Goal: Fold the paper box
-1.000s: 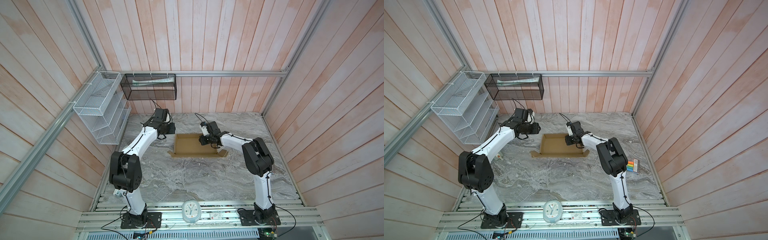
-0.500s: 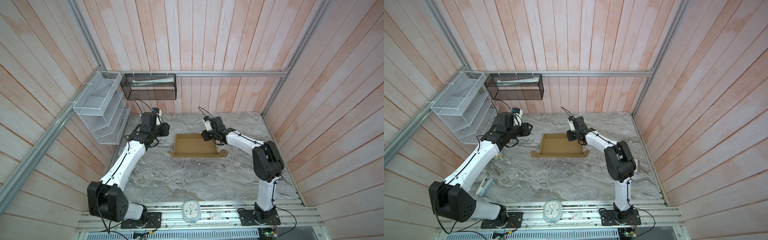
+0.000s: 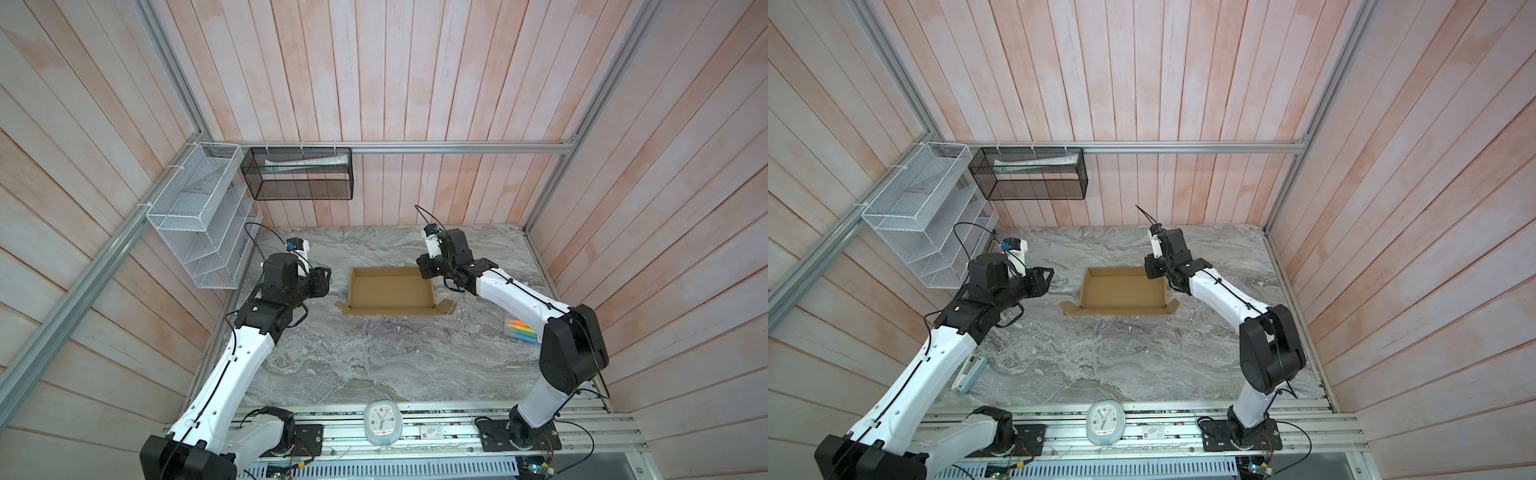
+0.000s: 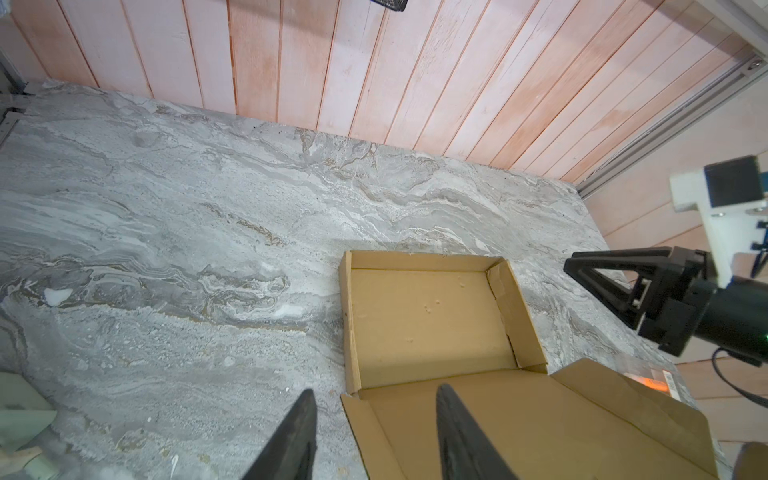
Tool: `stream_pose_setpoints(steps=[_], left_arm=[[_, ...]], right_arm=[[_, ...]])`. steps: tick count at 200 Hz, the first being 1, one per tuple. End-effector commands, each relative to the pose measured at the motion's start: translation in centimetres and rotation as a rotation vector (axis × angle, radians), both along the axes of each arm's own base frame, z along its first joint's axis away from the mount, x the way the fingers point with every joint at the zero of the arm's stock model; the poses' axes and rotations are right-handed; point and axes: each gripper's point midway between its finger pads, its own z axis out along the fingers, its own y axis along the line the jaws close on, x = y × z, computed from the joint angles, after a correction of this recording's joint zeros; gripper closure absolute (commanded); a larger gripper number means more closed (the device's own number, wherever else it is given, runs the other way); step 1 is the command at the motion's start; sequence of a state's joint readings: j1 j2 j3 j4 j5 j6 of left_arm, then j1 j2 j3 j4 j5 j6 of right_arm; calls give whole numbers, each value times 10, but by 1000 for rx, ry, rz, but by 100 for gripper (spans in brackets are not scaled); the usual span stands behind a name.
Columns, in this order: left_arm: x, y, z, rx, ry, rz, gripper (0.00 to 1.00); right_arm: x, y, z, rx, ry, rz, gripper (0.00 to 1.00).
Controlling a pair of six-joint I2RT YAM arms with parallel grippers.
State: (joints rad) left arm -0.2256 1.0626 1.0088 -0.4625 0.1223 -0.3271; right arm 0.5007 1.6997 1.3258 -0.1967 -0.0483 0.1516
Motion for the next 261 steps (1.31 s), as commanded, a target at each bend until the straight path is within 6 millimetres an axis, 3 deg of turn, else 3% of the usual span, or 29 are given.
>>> stream_pose_setpoints(steps=[1, 78, 168, 216, 261], left_arm=[[-20, 3, -1, -22, 13, 27, 51], [-82, -6, -14, 0, 90, 51, 52], [-132, -18, -69, -30, 241, 115, 54], [-145, -40, -96, -120, 289, 110, 56], [-134, -79, -108, -177, 253, 75, 56]], right_arm=[[-5, -15, 6, -27, -7, -22, 76], [-13, -23, 6, -56, 5, -16, 76], [-19, -26, 0, -65, 19, -3, 76], [-18, -30, -11, -78, 47, 4, 76], [-20, -28, -21, -79, 84, 28, 76]])
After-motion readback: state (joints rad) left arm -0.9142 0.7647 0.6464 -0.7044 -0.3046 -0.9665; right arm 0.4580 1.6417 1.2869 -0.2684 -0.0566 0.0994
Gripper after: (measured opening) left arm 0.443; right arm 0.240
